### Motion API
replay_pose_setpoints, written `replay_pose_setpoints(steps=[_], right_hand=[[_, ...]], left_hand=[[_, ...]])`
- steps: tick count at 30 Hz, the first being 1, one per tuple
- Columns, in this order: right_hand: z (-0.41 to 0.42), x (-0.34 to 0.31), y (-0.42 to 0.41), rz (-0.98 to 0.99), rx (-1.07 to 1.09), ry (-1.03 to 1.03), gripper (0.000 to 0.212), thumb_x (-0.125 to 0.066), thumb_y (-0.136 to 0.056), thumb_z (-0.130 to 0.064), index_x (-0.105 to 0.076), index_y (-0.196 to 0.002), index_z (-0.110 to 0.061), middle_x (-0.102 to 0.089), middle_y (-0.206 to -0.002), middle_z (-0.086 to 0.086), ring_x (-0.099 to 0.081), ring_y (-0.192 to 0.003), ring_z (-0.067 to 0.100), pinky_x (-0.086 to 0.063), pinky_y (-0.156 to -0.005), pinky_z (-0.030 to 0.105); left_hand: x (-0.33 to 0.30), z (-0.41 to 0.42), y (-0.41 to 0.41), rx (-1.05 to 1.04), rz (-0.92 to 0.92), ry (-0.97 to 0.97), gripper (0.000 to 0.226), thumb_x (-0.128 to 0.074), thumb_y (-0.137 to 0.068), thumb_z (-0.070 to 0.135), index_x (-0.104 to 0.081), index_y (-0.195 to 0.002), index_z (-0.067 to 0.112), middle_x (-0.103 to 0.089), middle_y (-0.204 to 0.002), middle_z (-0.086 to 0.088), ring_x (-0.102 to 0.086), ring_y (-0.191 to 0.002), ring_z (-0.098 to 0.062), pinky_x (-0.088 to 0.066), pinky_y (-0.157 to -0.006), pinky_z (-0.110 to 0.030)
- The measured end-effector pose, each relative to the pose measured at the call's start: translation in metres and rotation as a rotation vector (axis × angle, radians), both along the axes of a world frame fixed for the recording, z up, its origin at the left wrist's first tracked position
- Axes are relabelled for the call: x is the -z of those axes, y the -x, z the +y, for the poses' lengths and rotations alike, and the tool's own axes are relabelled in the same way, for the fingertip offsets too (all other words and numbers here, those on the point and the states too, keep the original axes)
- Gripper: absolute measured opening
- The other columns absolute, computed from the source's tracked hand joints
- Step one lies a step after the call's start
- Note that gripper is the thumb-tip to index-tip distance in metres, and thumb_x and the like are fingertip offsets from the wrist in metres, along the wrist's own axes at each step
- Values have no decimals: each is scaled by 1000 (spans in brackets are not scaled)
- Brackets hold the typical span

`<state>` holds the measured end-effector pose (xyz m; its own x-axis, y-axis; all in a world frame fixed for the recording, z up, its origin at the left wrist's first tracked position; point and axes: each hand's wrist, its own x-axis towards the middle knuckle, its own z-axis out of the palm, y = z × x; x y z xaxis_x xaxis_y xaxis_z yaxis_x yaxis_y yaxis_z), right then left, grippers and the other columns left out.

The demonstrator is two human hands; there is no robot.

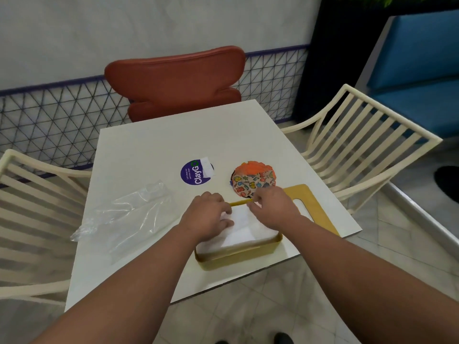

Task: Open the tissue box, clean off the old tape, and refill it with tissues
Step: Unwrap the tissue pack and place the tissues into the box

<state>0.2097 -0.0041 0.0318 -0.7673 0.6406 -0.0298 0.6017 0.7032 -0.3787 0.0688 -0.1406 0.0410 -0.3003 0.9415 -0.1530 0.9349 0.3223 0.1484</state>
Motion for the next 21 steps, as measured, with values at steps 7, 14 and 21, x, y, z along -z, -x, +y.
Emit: replay_pose_setpoints(steps=[7,14,21], right_hand=[[46,-2,-28,214,312,60,27,-53,-95,-41,-62,-100,-16,-62,-96,2,-57,-90,20,-48,-74,34],[102,48,-86,-233,465,180,60,-62,-87,-46,-43,-130,-9,-49,-128,13,-50,-119,32,-45,-94,41],[115,84,-107,-350,445,211,59,-63,-88,-46,-43,-127,-6,-44,-127,13,-45,-119,31,-42,-93,42]], left_hand=[[-3,3,-11,27,-21,95,71,-59,-72,74,-52,-130,35,-45,-140,9,-37,-126,-15,-31,-104,-35],[7,2,-17,-12,-57,204,91,-62,-59,82,-46,-135,36,-33,-150,9,-24,-137,-14,-22,-111,-36],[7,5,-30,-132,-71,187,90,-72,-53,76,-49,-131,37,-29,-150,12,-26,-136,-13,-22,-110,-31]])
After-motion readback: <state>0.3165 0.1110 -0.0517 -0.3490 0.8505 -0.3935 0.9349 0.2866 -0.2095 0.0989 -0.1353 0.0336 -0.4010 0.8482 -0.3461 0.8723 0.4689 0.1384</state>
